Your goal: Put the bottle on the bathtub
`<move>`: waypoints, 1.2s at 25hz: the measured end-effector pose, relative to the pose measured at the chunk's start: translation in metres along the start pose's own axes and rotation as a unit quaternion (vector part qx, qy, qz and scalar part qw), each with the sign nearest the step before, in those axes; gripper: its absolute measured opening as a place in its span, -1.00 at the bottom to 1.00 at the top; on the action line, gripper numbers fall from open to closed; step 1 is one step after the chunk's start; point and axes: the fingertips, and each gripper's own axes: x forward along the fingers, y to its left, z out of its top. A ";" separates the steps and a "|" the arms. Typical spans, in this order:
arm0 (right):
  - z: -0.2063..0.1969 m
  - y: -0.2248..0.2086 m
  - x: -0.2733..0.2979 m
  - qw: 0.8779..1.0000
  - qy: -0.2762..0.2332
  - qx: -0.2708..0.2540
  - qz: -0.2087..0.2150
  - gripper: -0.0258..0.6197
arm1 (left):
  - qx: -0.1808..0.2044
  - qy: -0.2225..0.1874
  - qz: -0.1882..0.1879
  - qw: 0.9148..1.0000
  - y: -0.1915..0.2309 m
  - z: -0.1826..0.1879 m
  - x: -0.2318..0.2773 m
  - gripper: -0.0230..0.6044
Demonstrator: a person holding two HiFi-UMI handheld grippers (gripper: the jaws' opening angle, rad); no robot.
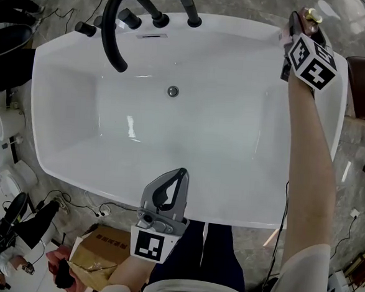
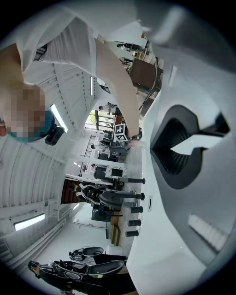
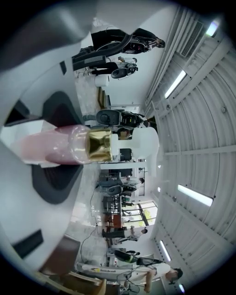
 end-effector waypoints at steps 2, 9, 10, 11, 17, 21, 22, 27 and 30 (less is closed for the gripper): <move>0.000 0.000 0.001 1.000 0.000 0.000 0.002 -0.25 | 0.001 0.001 -0.003 1.000 -0.001 -0.002 0.002 -0.90; -0.001 -0.003 0.002 1.000 0.006 0.005 -0.009 -0.25 | 0.002 -0.002 -0.002 1.000 0.003 -0.004 0.000 -0.90; 0.000 -0.003 0.002 1.000 0.004 0.004 -0.009 -0.25 | 0.003 -0.002 -0.001 1.000 0.004 -0.004 -0.001 -0.90; 0.000 -0.003 0.001 1.000 0.002 0.005 -0.011 -0.25 | 0.003 -0.002 0.001 1.000 0.005 -0.004 -0.002 -0.90; 0.002 -0.004 -0.001 1.000 -0.001 0.007 -0.025 -0.25 | -0.001 -0.003 0.009 1.000 0.012 -0.005 -0.005 -0.90; 0.000 -0.003 -0.002 1.000 0.003 0.007 -0.024 -0.25 | -0.006 -0.005 0.009 1.000 0.011 -0.004 -0.005 -0.90; 0.001 -0.003 -0.002 1.000 0.004 0.005 -0.022 -0.25 | -0.006 -0.006 0.008 1.000 0.011 -0.003 -0.006 -0.90; -0.004 0.001 -0.003 1.000 0.015 0.009 -0.009 -0.04 | -0.010 -0.012 0.010 1.000 0.010 -0.001 -0.006 -0.90; -0.004 0.008 -0.005 1.000 0.012 -0.005 0.003 0.07 | -0.010 -0.013 0.010 1.000 0.010 0.001 -0.006 -0.90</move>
